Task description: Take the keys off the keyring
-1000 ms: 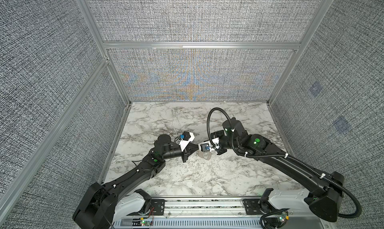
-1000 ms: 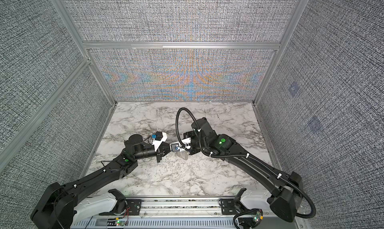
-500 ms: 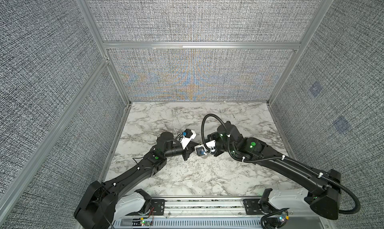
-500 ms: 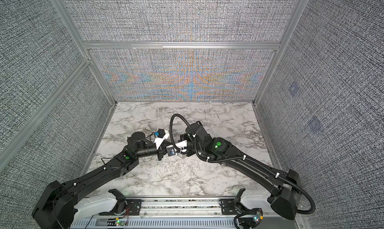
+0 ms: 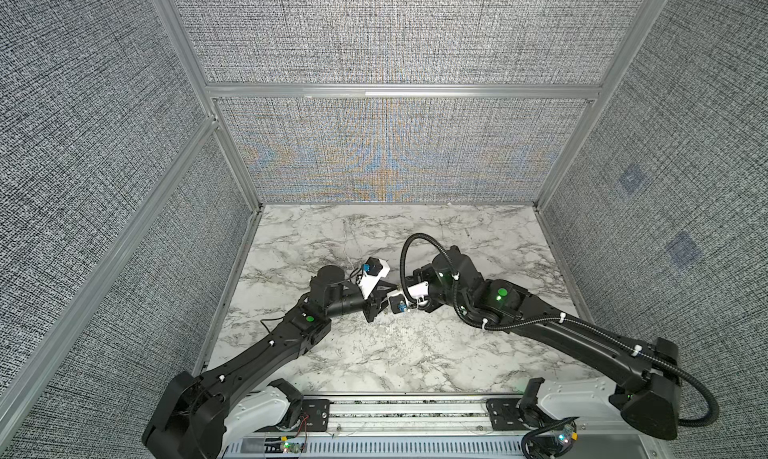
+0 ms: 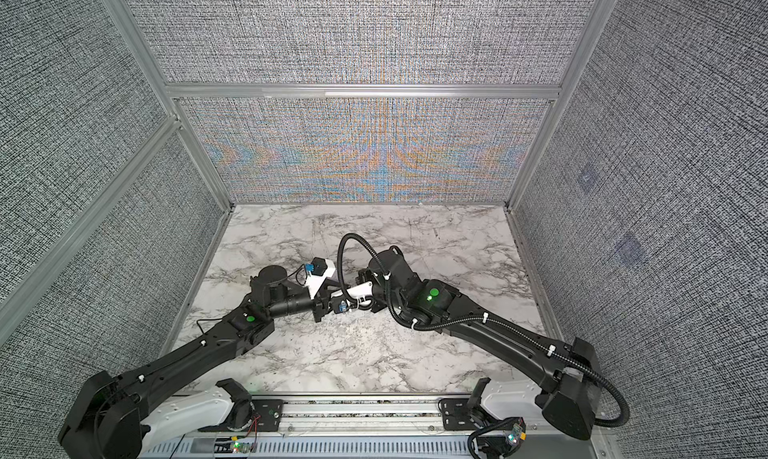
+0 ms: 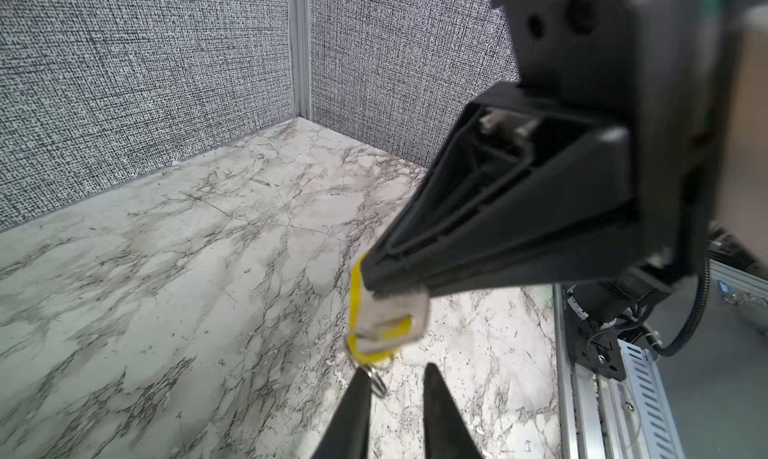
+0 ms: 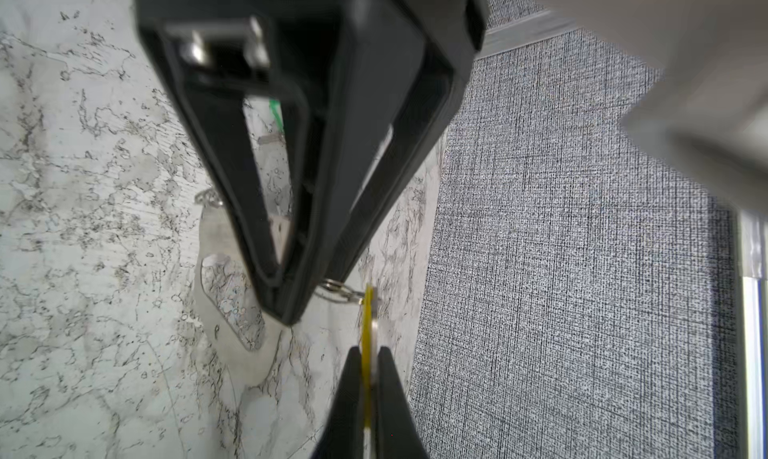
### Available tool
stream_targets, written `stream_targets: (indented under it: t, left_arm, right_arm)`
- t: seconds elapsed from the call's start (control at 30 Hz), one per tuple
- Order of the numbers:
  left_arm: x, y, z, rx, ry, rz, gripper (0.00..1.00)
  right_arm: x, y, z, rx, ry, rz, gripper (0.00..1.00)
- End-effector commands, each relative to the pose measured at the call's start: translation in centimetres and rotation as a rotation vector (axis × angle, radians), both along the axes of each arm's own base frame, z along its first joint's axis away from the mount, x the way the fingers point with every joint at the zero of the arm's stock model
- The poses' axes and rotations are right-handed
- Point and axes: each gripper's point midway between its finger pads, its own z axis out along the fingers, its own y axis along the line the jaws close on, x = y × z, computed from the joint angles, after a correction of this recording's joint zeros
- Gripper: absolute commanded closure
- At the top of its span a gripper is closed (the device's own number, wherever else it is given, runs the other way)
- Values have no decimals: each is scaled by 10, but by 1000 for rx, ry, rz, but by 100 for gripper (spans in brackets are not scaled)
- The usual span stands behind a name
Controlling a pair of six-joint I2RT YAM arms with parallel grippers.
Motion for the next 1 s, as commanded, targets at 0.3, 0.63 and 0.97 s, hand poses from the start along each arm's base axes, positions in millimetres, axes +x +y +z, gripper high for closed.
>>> stream_targets:
  t: [0.3,0.63,0.97]
  left_arm:
    - [4,42,9,114,-129,195,65]
    - [14,29,14,156,-168,104,62]
    - [23,22,7,161,-164,75,61]
  right_arm:
    - [-7,4,9,73,19,101,100]
    - [-16,6,17,85,-1,179,100]
    - [-22,8,21,100,-8,215,100]
